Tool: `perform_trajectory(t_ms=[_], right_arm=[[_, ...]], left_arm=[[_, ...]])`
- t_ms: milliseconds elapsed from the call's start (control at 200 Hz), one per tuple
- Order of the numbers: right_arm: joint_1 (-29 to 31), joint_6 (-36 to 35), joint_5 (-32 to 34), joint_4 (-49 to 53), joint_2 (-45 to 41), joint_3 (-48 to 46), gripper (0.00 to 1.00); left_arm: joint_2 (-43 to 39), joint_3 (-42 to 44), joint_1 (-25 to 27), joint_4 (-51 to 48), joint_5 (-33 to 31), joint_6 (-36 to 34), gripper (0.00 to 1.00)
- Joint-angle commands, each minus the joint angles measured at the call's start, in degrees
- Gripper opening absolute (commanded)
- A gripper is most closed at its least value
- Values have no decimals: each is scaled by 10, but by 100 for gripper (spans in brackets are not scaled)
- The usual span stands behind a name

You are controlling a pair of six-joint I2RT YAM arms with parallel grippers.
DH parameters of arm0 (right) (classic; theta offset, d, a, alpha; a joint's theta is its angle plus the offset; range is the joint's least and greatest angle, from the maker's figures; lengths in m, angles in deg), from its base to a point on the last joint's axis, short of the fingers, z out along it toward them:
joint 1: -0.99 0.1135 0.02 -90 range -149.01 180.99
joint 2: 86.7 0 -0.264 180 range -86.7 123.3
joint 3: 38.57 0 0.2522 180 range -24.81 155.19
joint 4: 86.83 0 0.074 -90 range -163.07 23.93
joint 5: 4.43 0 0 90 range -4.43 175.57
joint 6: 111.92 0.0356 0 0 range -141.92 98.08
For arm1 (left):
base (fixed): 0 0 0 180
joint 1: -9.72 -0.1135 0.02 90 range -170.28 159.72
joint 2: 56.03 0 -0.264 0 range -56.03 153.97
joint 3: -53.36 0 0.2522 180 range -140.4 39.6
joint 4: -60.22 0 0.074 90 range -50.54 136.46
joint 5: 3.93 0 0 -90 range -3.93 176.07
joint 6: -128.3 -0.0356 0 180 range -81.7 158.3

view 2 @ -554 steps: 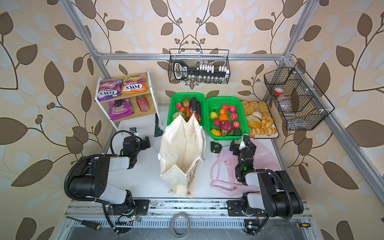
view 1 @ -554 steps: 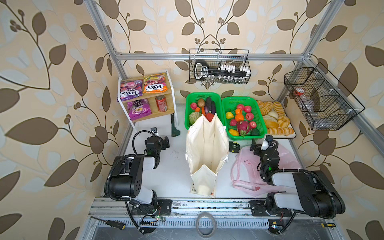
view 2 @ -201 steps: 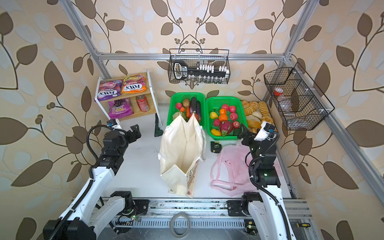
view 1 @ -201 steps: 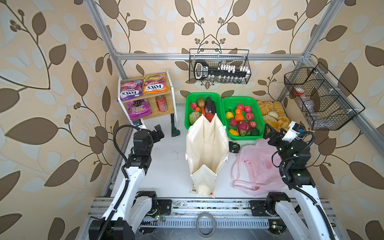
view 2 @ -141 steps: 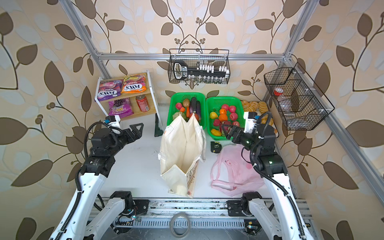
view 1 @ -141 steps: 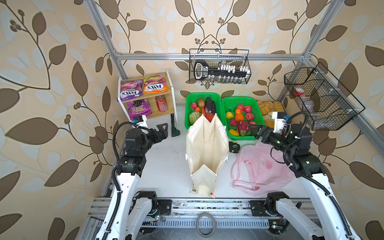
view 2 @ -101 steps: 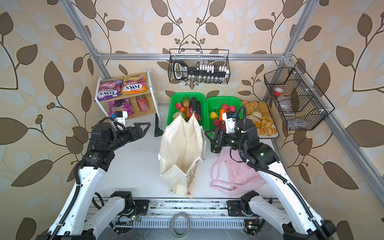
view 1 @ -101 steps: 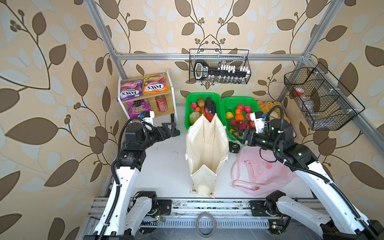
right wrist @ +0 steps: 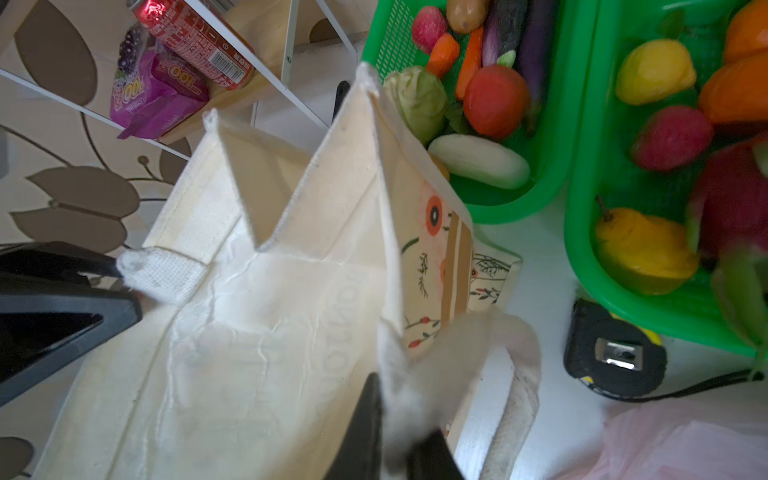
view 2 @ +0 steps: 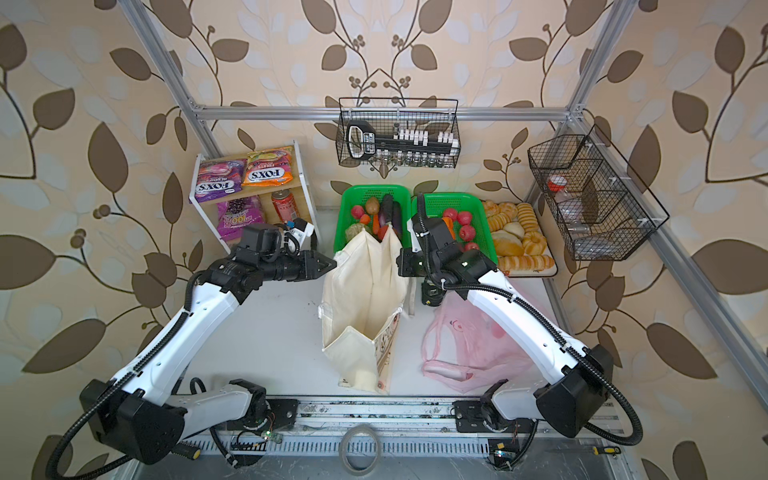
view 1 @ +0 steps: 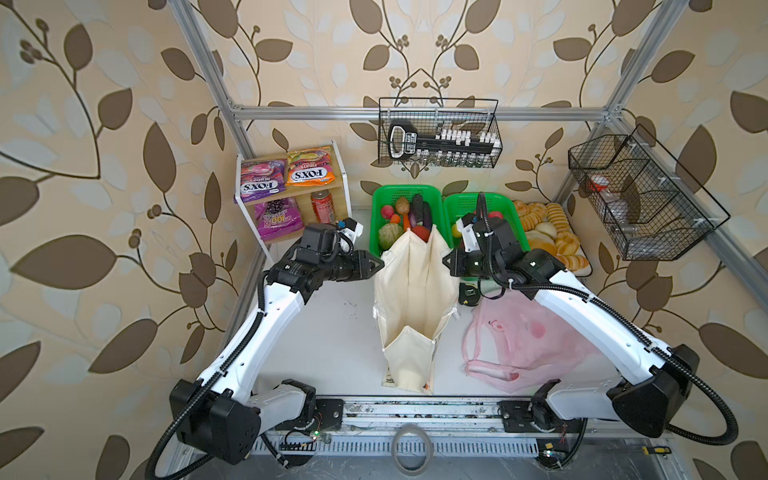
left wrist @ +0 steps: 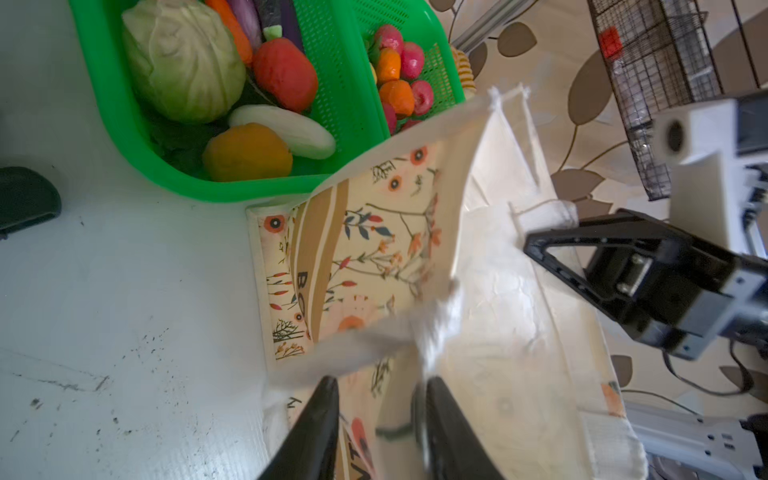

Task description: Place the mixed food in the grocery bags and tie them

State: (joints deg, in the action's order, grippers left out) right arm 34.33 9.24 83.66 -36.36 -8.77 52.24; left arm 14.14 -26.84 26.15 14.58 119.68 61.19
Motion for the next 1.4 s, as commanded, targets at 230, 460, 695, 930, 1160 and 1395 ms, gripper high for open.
perform_trajectory(t_ms=[230, 460, 695, 930, 1160, 1395], right_arm=[[-36, -28, 55, -77, 23, 5, 0], [-37, -30, 50, -101, 2, -29, 10], [-40, -42, 10, -72, -39, -43, 31], [-42, -36, -2, -71, -92, -49, 56], [-35, -36, 18, -76, -163, -56, 69], [-33, -29, 79, -122, -257, -144, 72]], left_arm=[[29, -32, 20, 102, -77, 66, 0], [15, -35, 20, 92, -68, 49, 27], [-52, -46, 20, -15, -120, -27, 59], [-80, -98, 19, -92, -315, -113, 69], [-67, -48, -68, 10, -432, -123, 78], [-72, 167, -99, 418, -440, -201, 80]])
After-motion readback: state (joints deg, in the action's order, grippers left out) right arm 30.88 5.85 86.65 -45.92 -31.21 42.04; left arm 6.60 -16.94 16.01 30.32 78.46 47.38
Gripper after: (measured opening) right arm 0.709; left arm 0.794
